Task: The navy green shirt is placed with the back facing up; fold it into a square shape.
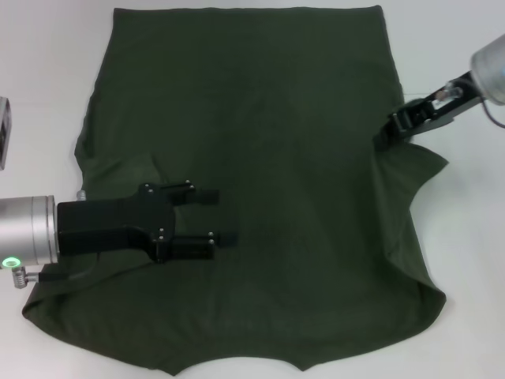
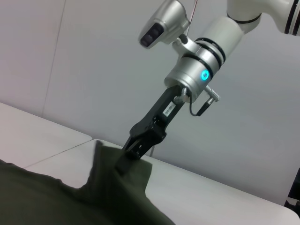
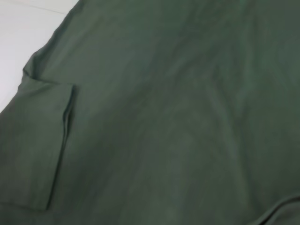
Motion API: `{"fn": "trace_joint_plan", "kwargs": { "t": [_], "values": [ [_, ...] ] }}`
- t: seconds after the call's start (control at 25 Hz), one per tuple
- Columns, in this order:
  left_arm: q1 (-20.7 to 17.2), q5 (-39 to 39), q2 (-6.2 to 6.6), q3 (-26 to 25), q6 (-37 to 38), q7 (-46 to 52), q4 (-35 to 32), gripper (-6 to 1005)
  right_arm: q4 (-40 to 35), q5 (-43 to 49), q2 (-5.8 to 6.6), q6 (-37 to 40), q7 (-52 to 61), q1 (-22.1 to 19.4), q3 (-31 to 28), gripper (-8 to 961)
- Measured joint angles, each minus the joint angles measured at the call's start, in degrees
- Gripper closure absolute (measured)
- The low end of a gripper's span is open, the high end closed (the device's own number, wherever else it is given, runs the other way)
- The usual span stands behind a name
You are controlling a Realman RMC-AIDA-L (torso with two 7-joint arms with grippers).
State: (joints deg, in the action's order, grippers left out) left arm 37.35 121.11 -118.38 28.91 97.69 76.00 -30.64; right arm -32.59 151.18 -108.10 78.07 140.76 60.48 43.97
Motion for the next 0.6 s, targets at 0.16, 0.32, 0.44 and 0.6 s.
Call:
{"fn": "trace_joint_plan", "kwargs": {
  "t": [0.16, 0.32, 0.44, 0.6],
  "values": [
    [0.03, 0.0, -0.01, 0.0, -0.19, 0.04, -0.03, 157, 1.85, -0.07, -1.15, -1.59, -0.05, 1.34, 0.63, 880],
    [0.1, 0.0, -0.01, 0.01, -0.27, 0.05, -0.04, 157, 3.38, -0.15, -2.55, -2.86, -0.28, 2.3, 1.35, 865],
    [0.1, 0.0, -0.02, 0.01, -0.28, -0.08, -0.04, 155, 3.66, -0.3, -3.82, -4.14, -0.16, 2.53, 1.88, 853],
    [0.09, 0.0, -0.06, 0.06, -0.24, -0.26, -0.04, 152, 3.81, -1.66, -5.03, -4.4, 0.18, 2.59, 1.68, 838]
  ]
}}
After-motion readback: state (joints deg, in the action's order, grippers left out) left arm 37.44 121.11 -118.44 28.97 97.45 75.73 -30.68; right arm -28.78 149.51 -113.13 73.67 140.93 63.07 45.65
